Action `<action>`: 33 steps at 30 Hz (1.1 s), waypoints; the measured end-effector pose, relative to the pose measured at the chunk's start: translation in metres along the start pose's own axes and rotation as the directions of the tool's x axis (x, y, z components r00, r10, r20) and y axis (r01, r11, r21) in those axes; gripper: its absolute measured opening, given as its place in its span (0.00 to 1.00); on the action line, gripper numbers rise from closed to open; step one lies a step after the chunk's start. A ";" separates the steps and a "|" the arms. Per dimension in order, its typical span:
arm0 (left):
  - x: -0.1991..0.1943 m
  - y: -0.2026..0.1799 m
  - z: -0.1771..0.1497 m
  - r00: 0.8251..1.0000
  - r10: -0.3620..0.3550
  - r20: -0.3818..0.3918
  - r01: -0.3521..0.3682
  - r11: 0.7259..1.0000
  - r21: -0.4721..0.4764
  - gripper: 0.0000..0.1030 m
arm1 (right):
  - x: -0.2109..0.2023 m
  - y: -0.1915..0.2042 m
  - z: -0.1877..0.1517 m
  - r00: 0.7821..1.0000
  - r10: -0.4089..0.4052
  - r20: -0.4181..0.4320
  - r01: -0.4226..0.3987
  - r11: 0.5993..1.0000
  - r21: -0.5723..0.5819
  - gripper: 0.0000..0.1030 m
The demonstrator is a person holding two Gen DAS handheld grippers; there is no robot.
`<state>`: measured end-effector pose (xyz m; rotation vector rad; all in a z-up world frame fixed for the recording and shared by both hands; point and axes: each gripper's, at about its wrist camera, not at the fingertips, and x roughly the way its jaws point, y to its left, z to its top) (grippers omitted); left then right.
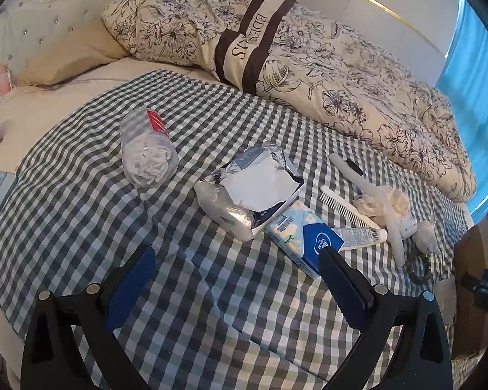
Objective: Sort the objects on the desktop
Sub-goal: 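Lift the tape roll with the right gripper and hold it over the bed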
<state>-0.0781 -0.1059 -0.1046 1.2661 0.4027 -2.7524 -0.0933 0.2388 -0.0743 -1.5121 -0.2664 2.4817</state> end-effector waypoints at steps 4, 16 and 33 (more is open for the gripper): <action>-0.001 -0.001 -0.001 1.000 0.002 0.000 -0.002 1.000 0.002 0.99 | 0.023 0.009 -0.014 0.999 0.020 -0.050 -0.021 1.000 -0.011 0.82; -0.001 0.001 -0.003 1.000 0.017 0.015 -0.018 1.000 0.017 0.99 | 0.081 -0.010 -0.029 0.980 0.166 -0.108 -0.145 0.974 0.176 0.84; -0.003 -0.019 -0.011 0.998 0.023 0.061 -0.031 0.991 0.134 0.99 | 0.024 0.002 -0.010 0.970 0.237 0.050 -0.241 0.963 0.119 0.80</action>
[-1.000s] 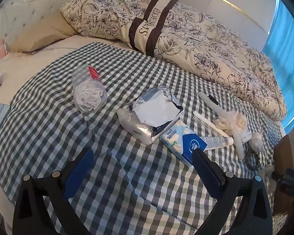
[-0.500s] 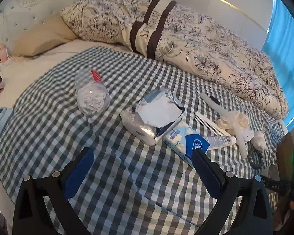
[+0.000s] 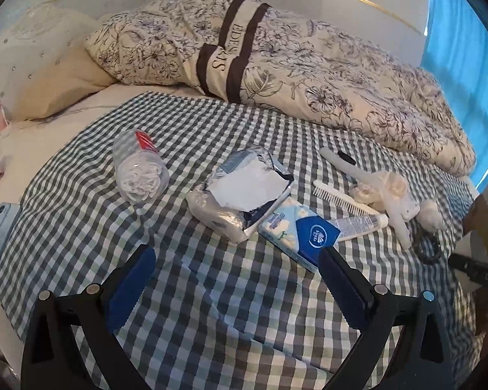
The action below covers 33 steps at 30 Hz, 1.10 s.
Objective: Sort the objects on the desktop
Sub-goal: 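Lift the tape roll with the right gripper and hold it over the bed, then grasp the white wet-wipes packet with the left gripper while the right holds the tape roll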
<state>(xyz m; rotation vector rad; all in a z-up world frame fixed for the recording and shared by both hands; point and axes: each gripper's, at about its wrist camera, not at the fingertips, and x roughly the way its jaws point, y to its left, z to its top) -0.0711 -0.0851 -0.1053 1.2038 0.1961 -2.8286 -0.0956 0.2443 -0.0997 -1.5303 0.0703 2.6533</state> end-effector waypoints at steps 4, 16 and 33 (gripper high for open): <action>0.003 -0.002 -0.001 1.000 -0.001 -0.016 0.001 1.000 0.015 0.99 | -0.004 0.015 0.002 1.000 0.030 0.006 -0.030 0.999 -0.017 0.80; 0.007 -0.009 0.014 0.998 -0.065 -0.021 0.066 0.995 0.070 0.99 | -0.016 0.017 -0.005 0.996 0.083 0.017 -0.083 0.996 -0.011 0.80; 0.109 0.031 0.054 0.996 -0.003 -0.090 -0.001 0.999 -0.037 0.99 | 0.006 0.030 -0.002 0.992 0.127 -0.025 -0.127 0.992 -0.017 0.80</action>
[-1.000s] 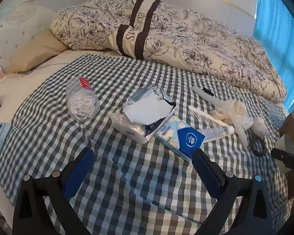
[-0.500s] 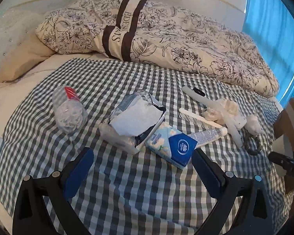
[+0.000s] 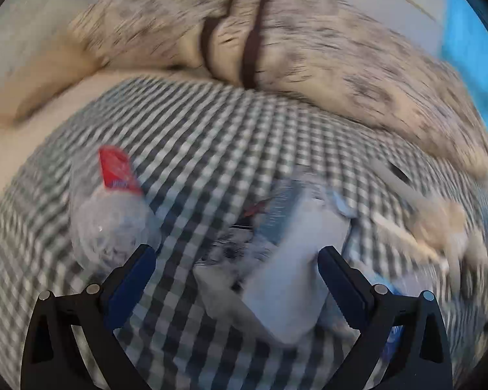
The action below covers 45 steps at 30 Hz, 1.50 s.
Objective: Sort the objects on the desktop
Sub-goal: 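Grasp the white wet-wipes packet with the left gripper while the right holds the tape roll, then carry the tape roll and wipes packet over the cardboard box and release both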
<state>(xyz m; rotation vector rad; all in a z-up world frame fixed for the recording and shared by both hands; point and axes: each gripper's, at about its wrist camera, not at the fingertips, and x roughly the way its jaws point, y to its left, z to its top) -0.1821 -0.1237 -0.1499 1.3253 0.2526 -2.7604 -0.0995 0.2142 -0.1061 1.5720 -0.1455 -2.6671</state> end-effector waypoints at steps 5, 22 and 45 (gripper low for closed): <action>0.007 -0.028 -0.009 0.999 -0.044 -0.016 0.045 0.993 0.110 0.69 | 0.006 0.007 0.006 1.000 -0.005 0.002 0.005 1.000 -0.009 0.80; -0.090 -0.042 -0.033 0.991 -0.023 0.130 0.018 0.999 0.043 0.24 | -0.055 0.016 0.008 0.992 0.072 0.105 -0.072 0.997 -0.009 0.80; -0.259 -0.401 -0.100 0.848 -0.528 -0.036 0.438 0.661 0.609 0.24 | -0.243 -0.239 -0.040 0.919 -0.301 0.256 0.171 0.886 0.431 0.80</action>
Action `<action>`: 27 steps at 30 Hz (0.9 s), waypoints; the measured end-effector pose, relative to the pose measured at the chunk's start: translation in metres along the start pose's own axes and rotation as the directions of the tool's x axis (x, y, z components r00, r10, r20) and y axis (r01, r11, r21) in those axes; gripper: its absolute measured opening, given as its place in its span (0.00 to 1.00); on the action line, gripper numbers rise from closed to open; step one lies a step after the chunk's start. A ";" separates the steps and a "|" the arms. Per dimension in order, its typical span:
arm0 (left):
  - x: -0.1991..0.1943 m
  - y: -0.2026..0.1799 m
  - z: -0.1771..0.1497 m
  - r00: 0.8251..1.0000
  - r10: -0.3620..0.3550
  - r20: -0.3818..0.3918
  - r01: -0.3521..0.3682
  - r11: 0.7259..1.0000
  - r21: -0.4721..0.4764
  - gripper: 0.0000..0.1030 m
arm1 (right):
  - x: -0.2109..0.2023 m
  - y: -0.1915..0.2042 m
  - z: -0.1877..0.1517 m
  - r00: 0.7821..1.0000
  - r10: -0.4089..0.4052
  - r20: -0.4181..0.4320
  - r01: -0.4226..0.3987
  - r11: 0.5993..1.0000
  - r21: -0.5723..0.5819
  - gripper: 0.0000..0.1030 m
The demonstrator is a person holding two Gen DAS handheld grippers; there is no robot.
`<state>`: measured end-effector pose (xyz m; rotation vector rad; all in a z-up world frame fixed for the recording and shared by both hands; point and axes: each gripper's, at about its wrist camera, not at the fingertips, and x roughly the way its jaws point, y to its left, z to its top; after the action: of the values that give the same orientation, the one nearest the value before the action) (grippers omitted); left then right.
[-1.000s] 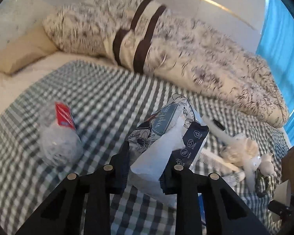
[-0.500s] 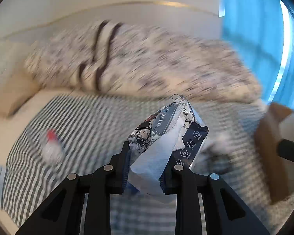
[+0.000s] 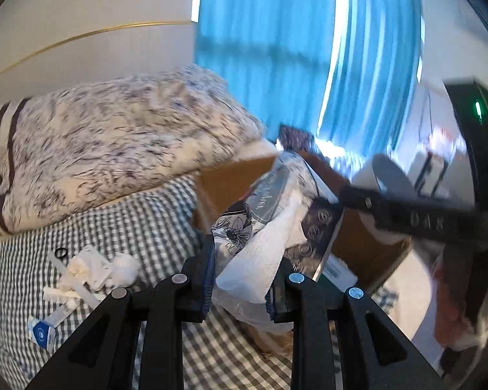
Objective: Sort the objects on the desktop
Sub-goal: 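Carry the tape roll and wipes packet over the cardboard box and release both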
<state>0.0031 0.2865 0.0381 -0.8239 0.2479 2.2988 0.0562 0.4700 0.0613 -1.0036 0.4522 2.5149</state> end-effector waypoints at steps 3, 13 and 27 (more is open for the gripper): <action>0.015 -0.014 -0.002 0.997 -0.045 -0.058 0.045 0.999 0.002 0.25 | 0.010 -0.022 -0.005 0.999 0.035 -0.028 -0.034 0.998 0.052 0.80; 0.000 -0.041 -0.009 0.998 0.054 0.019 -0.056 0.988 0.142 0.97 | 0.005 -0.024 0.000 0.996 0.087 0.019 -0.088 0.993 0.077 0.89; -0.031 0.072 -0.016 0.978 0.199 -0.064 -0.203 0.976 -0.082 0.97 | -0.009 0.057 -0.012 0.973 0.230 0.024 -0.229 0.972 -0.045 0.89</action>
<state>-0.0183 0.2097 0.0416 -0.9458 0.2666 2.4932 0.0427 0.4135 0.0683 -0.9783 0.5367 2.7507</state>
